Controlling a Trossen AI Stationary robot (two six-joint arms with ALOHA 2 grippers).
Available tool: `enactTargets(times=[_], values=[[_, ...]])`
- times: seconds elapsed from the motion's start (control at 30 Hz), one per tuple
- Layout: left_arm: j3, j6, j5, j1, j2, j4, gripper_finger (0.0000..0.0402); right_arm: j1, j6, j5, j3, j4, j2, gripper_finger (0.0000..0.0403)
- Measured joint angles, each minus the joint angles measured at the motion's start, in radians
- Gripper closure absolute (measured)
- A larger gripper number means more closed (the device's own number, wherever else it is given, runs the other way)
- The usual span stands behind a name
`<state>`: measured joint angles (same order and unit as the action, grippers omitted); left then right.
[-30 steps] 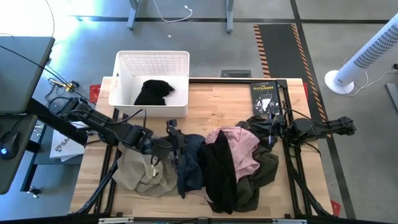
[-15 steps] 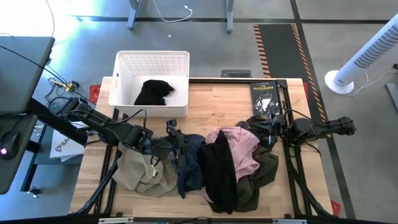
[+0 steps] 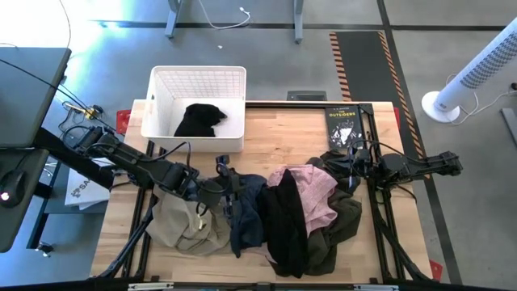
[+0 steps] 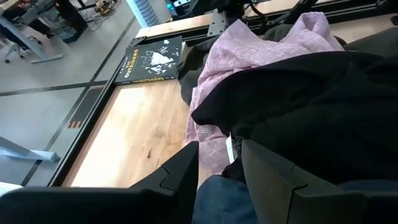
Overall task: Sort clothes
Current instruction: Put the black shirt into the laundry bin
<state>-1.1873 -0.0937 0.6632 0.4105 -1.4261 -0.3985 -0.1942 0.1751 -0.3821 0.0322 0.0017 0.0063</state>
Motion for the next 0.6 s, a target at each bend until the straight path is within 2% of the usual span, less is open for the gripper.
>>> enactTargets(times=[0.17,0.33,0.6], values=[[0.0,0.0,-0.014,-0.011,0.0,0.009,0.0283,0.0,0.0,0.0,0.0,0.0,0.0,0.0402],[0.0,0.007,-0.126,-0.038,-0.027,0.016,0.0283,0.0,0.0,0.0,0.0,0.0,0.0,0.0402],[0.0,0.119,-0.191,-0.058,-0.133,0.126,0.0283,0.0,0.0,0.0,0.0,0.0,0.0,0.0402]])
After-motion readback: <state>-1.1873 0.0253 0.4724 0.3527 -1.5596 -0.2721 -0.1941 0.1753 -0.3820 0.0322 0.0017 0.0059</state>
